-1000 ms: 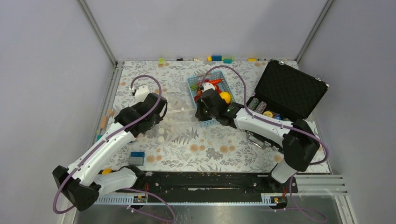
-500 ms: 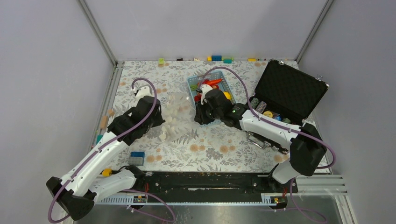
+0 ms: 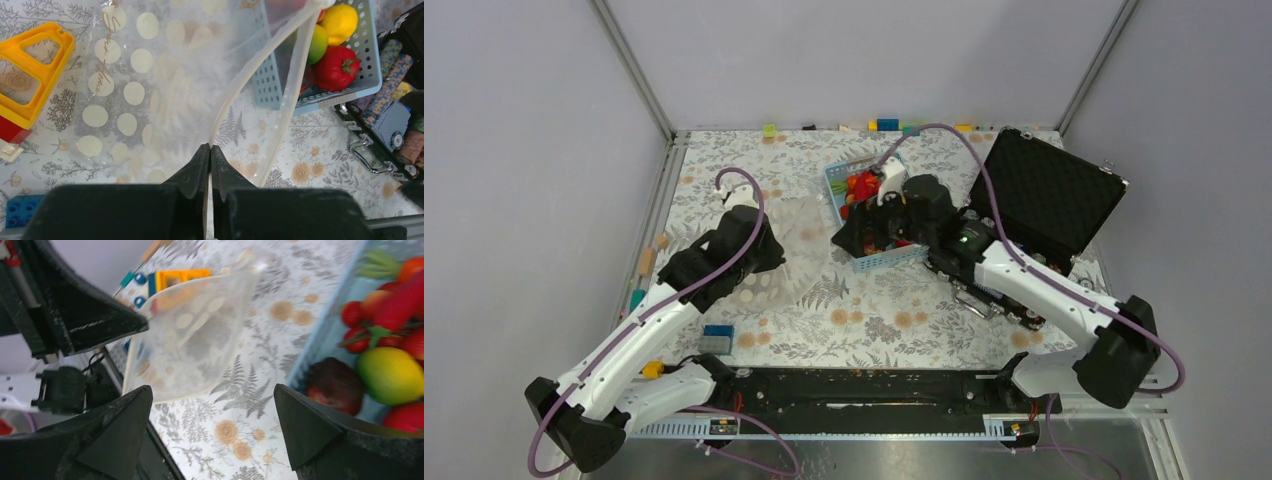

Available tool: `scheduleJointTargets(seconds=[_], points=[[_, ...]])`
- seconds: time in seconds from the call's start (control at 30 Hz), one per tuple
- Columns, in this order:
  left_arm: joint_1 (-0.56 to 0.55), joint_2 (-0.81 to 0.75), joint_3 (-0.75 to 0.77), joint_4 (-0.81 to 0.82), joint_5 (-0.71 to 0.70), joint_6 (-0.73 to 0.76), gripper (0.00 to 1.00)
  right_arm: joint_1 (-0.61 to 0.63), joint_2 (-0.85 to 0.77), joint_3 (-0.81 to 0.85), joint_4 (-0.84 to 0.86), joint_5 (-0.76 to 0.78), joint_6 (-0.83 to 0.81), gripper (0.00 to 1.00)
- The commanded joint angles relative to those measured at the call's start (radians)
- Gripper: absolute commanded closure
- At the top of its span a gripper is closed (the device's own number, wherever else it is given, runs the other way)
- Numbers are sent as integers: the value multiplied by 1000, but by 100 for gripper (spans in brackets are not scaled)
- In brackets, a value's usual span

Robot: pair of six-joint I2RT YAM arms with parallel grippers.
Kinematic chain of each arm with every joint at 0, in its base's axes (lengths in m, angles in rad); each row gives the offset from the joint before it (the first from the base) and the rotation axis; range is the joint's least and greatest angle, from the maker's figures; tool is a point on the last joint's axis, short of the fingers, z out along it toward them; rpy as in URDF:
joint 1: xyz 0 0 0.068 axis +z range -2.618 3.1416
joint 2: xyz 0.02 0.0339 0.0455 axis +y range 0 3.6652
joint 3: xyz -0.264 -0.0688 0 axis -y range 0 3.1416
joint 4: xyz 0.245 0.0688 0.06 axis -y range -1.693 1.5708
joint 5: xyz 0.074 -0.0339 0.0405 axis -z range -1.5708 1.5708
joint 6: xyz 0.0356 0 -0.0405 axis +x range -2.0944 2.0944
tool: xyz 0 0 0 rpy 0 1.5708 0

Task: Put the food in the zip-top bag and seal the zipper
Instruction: Pick up the fake fruit from the bin.

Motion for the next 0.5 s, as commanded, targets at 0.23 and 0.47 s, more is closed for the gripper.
scheduleJointTargets(seconds=[0.23,0.47], points=[[3,23,-24,191,-93,-29,100,-247,53,11,-135,250,99,0],[5,34,-35,194,-153,-39,100,-253,233,191,-192,303,15,0]])
